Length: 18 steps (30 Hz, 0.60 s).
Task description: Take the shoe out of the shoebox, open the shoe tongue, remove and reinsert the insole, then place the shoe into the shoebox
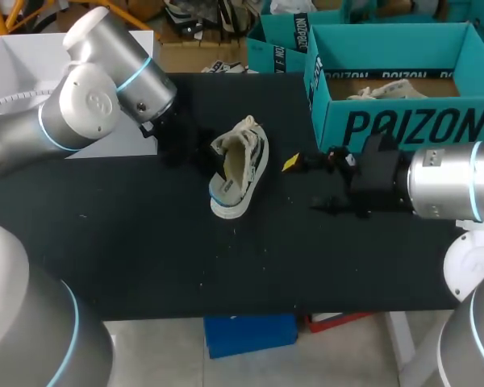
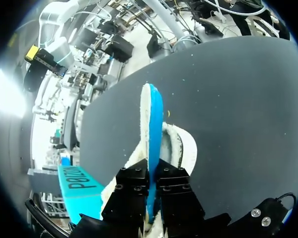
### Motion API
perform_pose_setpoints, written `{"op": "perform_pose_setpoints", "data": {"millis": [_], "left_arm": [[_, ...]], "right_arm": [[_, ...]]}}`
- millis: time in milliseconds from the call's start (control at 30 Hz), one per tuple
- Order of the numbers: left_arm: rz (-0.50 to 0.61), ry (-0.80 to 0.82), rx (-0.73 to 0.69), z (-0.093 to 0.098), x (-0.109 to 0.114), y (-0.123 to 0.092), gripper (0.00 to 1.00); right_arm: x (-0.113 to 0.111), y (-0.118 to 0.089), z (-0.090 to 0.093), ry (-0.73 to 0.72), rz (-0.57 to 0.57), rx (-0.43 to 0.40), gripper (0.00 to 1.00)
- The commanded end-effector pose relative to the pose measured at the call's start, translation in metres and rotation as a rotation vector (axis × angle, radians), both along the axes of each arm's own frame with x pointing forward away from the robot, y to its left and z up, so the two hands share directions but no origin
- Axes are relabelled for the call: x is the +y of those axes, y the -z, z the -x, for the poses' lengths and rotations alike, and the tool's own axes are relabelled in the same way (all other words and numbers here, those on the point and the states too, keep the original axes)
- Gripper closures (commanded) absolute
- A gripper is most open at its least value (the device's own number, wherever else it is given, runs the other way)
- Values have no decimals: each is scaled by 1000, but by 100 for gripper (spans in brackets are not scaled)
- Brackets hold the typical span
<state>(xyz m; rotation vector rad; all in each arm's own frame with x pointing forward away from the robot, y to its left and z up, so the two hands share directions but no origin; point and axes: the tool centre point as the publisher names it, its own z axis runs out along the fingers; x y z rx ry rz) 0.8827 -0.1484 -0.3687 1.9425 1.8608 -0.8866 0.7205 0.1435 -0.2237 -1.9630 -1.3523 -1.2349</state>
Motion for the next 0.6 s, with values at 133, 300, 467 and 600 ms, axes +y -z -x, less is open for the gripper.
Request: {"op": "perform_pose_setpoints", "data": {"millis": [133,300,467,600], "left_arm": [[-6,-27,-5,-13,-3,10,100],[-11,-54,-6,-20,-4,13,100],[-19,-80,-8,-23,-6,12,100],[-18,-94,-18,-18,-5,0,100]], "right_arm": [[0,0,0,0,1,1,0],[0,0,0,0,1,1,0],[0,0,0,0,1,1,0],[0,0,0,0,1,1,0]]}}
